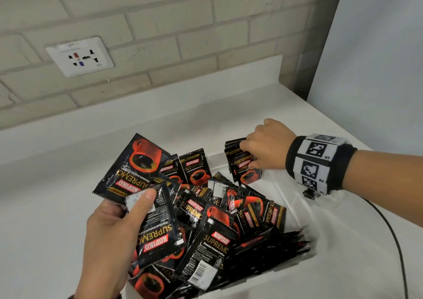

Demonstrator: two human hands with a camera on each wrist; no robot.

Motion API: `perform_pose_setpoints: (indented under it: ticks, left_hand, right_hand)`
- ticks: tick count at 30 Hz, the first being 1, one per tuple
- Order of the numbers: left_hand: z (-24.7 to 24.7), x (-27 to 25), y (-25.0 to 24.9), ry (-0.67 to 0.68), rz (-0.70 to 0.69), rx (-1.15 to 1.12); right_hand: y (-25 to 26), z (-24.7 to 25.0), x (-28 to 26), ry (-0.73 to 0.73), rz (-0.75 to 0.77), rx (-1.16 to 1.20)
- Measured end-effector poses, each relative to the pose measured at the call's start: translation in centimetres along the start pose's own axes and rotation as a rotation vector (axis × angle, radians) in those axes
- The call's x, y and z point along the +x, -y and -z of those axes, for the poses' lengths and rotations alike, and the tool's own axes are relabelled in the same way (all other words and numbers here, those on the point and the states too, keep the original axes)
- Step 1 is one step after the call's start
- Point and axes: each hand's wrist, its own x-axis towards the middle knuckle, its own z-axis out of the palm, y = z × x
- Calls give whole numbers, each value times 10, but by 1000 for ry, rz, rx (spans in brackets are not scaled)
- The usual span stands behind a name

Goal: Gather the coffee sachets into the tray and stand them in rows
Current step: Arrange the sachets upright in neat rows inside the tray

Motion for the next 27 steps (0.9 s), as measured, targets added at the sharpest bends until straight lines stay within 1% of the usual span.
perform_pose_setpoints:
  ticks: [5,9,11,14,16,18,22,24,27]
  left_hand:
    - [4,2,4,3,-18,-3]
    - [4,2,4,5,-42,-27]
    - [3,2,3,10,-65,-38]
    - [1,5,-2,5,-123,-28]
    - [-1,9,-8,8,-169,-42]
    - [-2,13,-15,9,-211,-62]
    - [-16,13,-27,55,-286,-120]
    - [-29,11,-30,82,-299,-142]
    - [-47,7,-29,102,-273,-186]
  right_hand:
    - [2,2,-5,4,-42,-65]
    - [2,8,-9,3,-108,-63]
    - [-1,15,-12,-25,-163,-50]
    - [-4,32,-19,-118,-226,10]
    - [-1,47,-27,-179,-233,167]
    - [9,63,-35,-184,-211,442]
    - [40,85,-44,-65,-100,1078]
    - [54,86,-43,-7,-64,1283]
    - [70,82,-40,37,-91,1511]
